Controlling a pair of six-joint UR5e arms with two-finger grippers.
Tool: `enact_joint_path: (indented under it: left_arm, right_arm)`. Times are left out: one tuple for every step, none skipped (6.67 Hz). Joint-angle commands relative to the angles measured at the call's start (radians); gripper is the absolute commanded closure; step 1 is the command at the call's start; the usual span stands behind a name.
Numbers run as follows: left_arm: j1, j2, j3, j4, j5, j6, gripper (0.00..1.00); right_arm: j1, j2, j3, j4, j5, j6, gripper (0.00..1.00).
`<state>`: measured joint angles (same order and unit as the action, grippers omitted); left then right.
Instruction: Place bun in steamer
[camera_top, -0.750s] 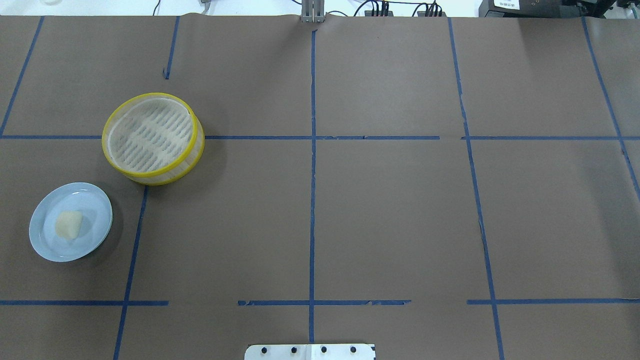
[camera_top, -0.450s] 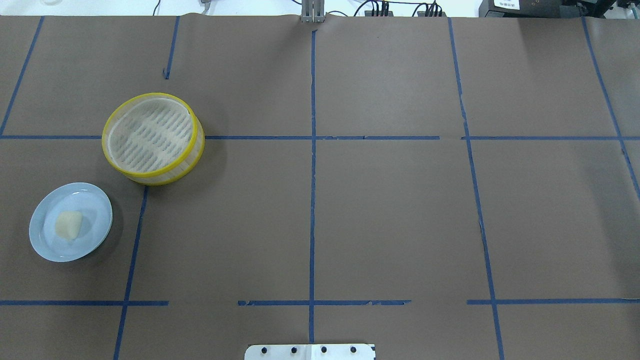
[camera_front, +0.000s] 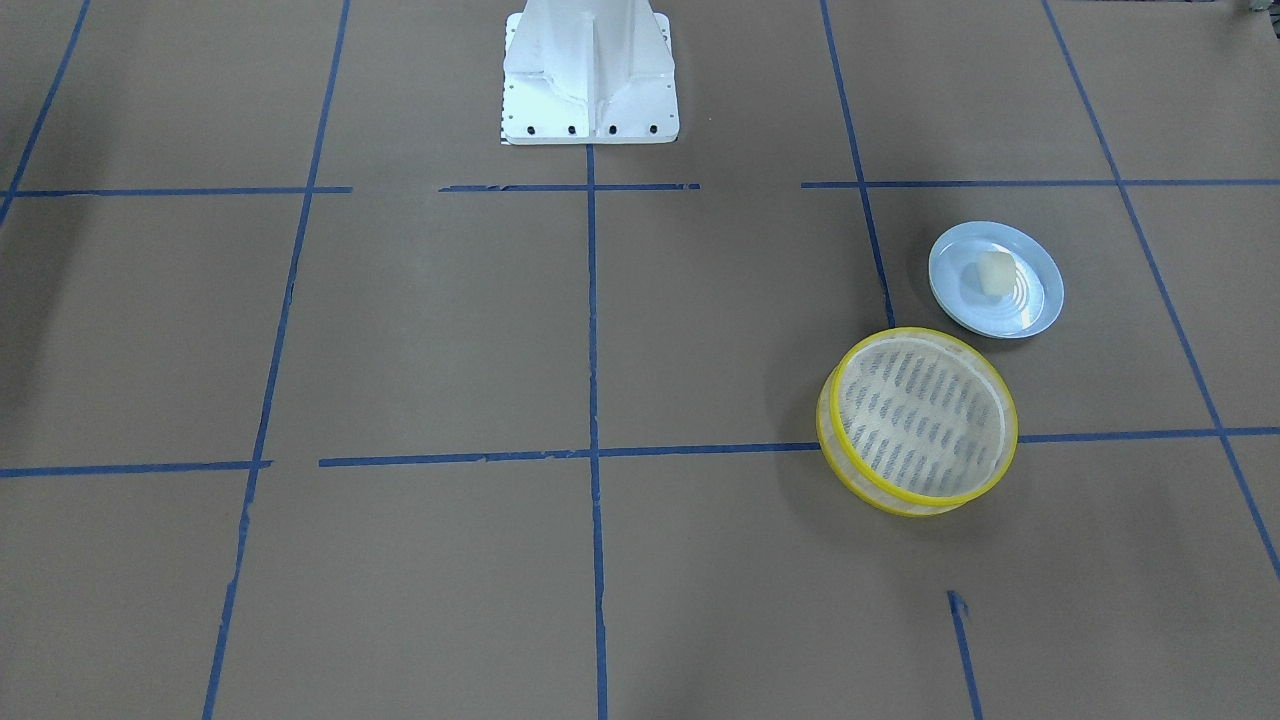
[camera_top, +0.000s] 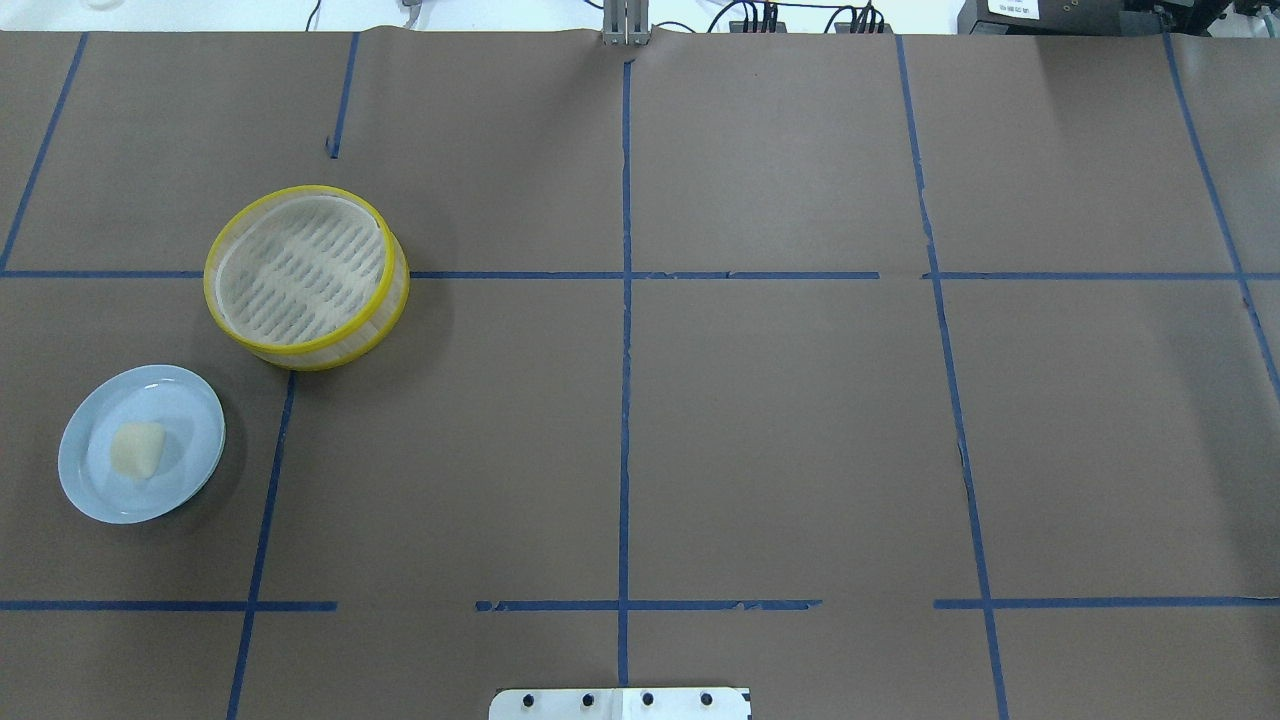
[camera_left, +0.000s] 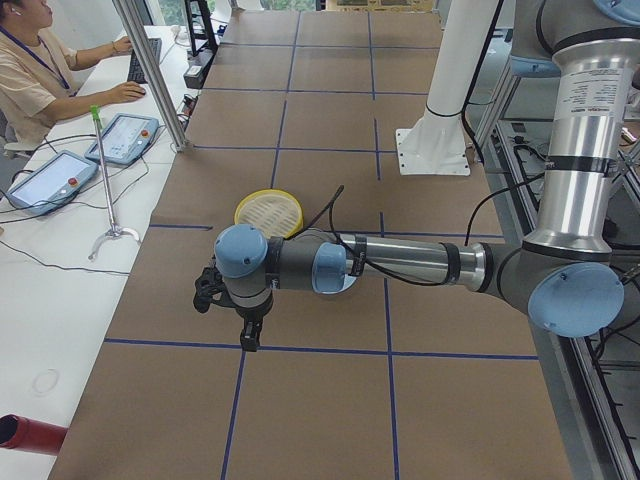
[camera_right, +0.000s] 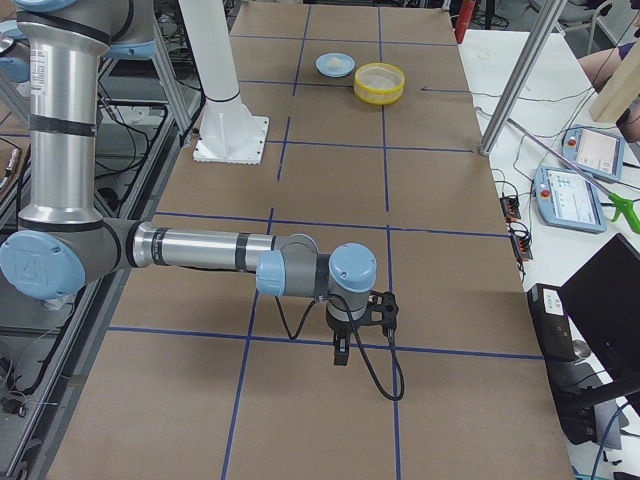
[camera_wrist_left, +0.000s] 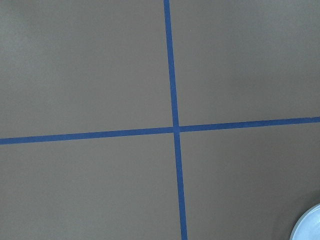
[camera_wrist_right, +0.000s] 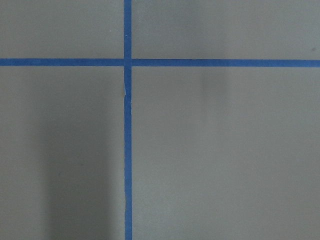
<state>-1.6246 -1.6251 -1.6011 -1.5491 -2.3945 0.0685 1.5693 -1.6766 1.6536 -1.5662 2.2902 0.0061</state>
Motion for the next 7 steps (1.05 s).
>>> enact_joint_path:
  left_arm:
    - [0.003,0.001,-0.014,-0.006,0.002,-0.007,0.0]
    - [0.053,-0.004,-0.08,-0.014,0.002,-0.109,0.0]
    - [0.157,-0.001,-0.103,-0.088,0.003,-0.275,0.0]
    - [0.243,0.054,-0.132,-0.255,0.005,-0.465,0.0]
    - [0.305,0.168,-0.148,-0.539,0.043,-0.668,0.0]
    - [0.421,0.21,-0.154,-0.689,0.092,-0.867,0.0]
    - [0.565,0.211,-0.163,-0.69,0.192,-1.0,0.0]
  right_arm:
    - [0.0,0.002,0.0,0.0,0.0,0.0,0.0]
    - [0.0,0.0,0.0,0.0,0.0,0.0,0.0]
    - [0.0,0.0,0.0,0.0,0.0,0.0,0.0]
    - [0.0,0.0,0.0,0.0,0.0,0.0,0.0]
    - [0.0,0.0,0.0,0.0,0.0,0.0,0.0]
    - [0.0,0.0,0.0,0.0,0.0,0.0,0.0]
    - [0.0,0.0,0.0,0.0,0.0,0.0,0.0]
